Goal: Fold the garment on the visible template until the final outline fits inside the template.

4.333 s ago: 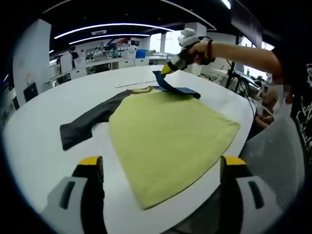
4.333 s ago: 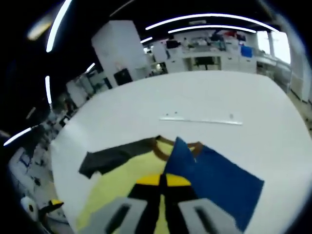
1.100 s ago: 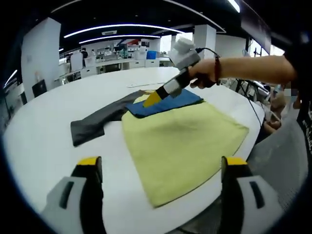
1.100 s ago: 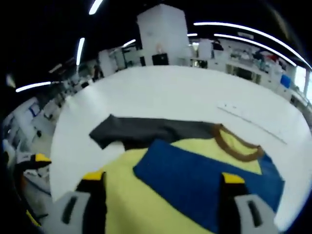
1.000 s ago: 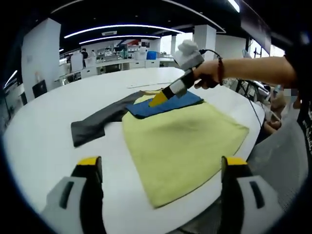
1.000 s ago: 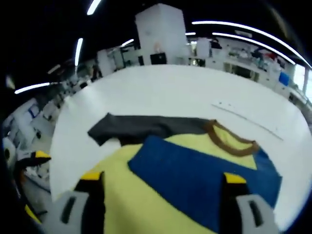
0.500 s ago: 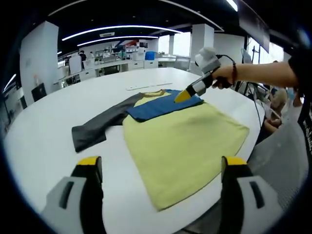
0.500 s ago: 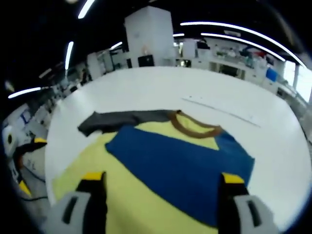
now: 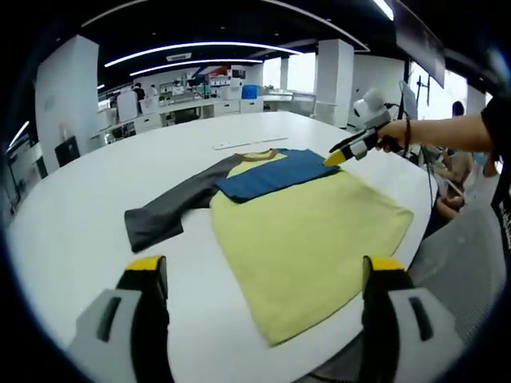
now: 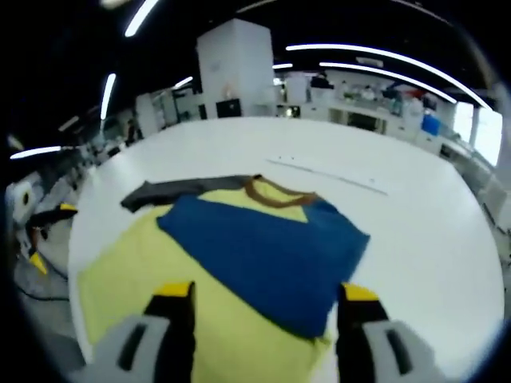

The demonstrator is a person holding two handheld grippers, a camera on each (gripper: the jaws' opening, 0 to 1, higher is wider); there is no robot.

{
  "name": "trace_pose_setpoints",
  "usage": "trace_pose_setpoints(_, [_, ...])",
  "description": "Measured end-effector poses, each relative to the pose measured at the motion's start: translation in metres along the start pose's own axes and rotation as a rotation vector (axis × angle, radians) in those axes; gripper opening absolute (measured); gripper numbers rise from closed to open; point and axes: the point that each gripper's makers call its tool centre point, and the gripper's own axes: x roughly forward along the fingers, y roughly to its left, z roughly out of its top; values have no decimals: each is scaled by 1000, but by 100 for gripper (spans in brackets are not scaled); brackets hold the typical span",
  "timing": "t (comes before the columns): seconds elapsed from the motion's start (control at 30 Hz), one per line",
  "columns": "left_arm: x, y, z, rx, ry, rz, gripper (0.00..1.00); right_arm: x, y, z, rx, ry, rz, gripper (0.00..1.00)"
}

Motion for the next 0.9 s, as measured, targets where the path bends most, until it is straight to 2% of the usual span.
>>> trace_pose_setpoints(0.17, [-1,5,1,0,0,12,99,-6,-10,-14,-1,3,-16,48])
trace_pose_setpoints(0.33, [-2,8,0,-2,5,16,99,-8,-23,-33,7,35,-46,39])
trace_pose_setpoints(0.6, [-5,14,-6,-11,21,36,99,-7,-36,-45,45,29,-94,20])
trace_pose_setpoints(0.9, [-6,19,-7,-5,28,45,96,-8,-40,-46,84,17,-144,5])
